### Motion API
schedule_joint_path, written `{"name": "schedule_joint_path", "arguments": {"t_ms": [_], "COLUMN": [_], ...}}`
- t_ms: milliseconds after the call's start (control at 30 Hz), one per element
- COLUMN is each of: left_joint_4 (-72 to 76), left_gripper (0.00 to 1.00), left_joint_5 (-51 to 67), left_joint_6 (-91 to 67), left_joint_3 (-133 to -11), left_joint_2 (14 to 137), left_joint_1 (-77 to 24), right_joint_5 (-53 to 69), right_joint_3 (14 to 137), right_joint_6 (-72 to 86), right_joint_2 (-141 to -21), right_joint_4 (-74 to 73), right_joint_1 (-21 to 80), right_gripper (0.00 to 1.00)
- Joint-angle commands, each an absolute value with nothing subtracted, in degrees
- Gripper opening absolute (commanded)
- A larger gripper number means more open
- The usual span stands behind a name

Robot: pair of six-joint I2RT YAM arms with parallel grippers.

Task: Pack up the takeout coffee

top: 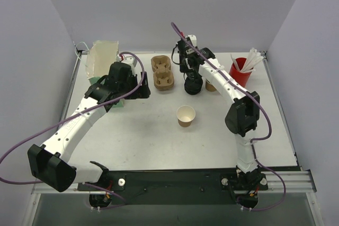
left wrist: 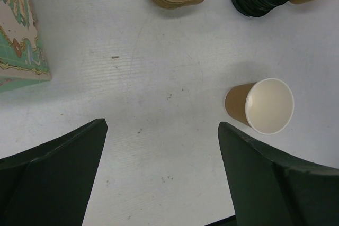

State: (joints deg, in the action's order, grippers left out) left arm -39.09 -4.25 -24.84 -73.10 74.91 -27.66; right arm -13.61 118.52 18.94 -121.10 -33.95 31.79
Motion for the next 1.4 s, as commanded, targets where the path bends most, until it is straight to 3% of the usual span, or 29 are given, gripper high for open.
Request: {"name": "schedule_joint_path", "arguments": {"t_ms": [0,267,600,767,1367], "left_joint_4": [-33.23,-25.41,-15.03,-12.13,-12.22], "left_gripper": [0.97,0.92,0.88,0.88,0.89], "left_joint_5": [-0.01,6.06,15.9,18.1,20.56], "left_joint_6": [-25.57,-27.68,-27.86,-28.56,-26.71], "left_joint_3": [-72.34,-68.3,-63.81,-63.2,-66.88], "left_joint_2": [72.78,69.88,68.12,68.82,71.63], "left_joint_1": [-26.81,-26.72,-26.46,-26.28,-25.14], "right_joint_5": [-7.05,13.32,34.16,39.28,46.31], "right_joint_3": [120.24,112.16,91.87,85.35,75.85], "right_joint_6": [23.2,35.57,54.55,63.97,83.23], "right_joint_2": [-115.32,-108.03,-98.79,-96.95,-97.29], "right_joint_4": [-35.33,-26.82,-0.28,15.96,44.11], "right_joint_1": [31.03,27.87,23.56,22.41,20.13], "right_gripper": [0.0,0.0,0.0,0.0,0.0]}}
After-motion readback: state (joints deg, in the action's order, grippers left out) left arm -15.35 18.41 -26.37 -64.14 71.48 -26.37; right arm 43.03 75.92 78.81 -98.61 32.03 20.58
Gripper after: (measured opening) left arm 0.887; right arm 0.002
